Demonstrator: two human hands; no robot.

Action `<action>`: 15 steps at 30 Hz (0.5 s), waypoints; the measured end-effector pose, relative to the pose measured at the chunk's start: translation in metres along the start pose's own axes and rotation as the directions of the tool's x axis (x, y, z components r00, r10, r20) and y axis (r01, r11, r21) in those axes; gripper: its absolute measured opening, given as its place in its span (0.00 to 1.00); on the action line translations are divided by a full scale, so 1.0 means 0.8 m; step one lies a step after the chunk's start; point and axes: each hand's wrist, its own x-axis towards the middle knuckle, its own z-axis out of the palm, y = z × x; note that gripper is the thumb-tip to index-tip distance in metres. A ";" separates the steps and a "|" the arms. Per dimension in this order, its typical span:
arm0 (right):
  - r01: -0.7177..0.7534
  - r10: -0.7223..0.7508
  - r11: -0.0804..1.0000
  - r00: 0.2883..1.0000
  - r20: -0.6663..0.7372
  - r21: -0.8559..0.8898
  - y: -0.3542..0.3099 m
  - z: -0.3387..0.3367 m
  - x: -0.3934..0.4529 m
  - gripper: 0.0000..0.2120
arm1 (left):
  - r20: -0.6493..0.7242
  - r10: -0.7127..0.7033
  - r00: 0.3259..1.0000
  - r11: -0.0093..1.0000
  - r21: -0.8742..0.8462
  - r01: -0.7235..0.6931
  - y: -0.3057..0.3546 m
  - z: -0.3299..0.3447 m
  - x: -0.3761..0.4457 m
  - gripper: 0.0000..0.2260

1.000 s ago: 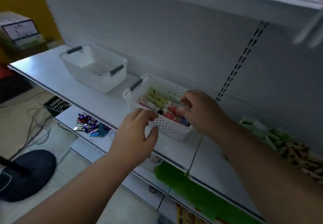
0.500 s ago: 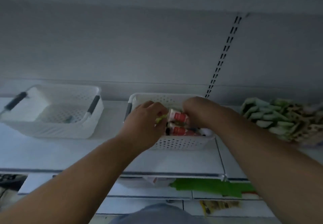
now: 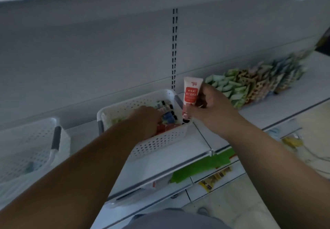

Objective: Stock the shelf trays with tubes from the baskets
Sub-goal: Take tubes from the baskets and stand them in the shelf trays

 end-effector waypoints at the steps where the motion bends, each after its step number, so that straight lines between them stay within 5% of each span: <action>1: -0.012 0.013 0.999 1.000 -0.016 0.033 0.001 0.000 -0.003 0.12 | 0.003 0.005 1.000 1.000 -0.012 -0.005 0.000 -0.002 -0.001 0.19; 10: -0.031 0.032 0.993 0.999 -0.009 0.110 0.001 -0.004 -0.011 0.12 | -0.155 -0.176 0.972 0.935 -0.335 0.116 -0.006 -0.002 -0.024 0.03; 15: -0.012 0.022 0.971 0.999 -0.038 0.238 0.004 -0.010 -0.019 0.12 | -0.372 -0.354 0.858 0.738 -0.675 0.012 0.013 -0.020 -0.060 0.02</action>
